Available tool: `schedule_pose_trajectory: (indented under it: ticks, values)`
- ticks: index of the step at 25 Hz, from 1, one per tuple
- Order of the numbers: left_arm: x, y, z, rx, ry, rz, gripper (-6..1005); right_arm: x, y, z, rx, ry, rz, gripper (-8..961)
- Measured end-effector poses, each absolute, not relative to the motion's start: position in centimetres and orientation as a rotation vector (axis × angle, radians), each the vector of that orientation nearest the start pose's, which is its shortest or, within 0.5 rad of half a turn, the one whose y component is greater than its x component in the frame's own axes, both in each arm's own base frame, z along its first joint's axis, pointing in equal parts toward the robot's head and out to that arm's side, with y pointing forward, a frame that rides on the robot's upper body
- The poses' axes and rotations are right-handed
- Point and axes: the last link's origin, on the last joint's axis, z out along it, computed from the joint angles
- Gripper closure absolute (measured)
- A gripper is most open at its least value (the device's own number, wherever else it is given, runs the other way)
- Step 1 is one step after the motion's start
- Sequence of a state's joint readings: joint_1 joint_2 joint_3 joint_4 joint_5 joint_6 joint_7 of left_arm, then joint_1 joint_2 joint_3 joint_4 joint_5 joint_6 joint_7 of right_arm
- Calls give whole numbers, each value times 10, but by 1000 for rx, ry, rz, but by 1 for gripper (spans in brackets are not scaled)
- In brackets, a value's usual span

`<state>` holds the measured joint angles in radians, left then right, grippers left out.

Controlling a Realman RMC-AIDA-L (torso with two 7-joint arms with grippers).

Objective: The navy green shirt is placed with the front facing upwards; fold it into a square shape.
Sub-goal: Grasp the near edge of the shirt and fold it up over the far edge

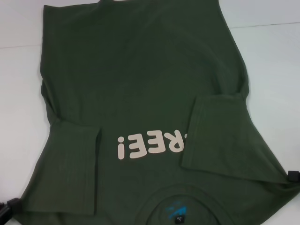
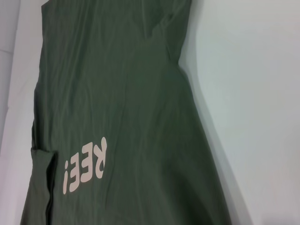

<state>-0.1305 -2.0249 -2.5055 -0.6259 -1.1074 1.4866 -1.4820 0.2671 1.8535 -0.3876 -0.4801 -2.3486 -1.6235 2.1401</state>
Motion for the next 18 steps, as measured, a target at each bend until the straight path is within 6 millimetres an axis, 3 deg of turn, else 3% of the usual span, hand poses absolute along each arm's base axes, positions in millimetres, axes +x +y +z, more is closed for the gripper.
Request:
schedule_pose_trajectory:
  ticks: [9, 18]
  values:
    - [-396, 191, 26, -2371, -1305, -541, 989, 411, 209, 76, -1996, 2108, 496, 900]
    - [-394, 193, 25, -2374, -1300, -555, 988, 407, 221, 80, -2008, 2069, 517, 900]
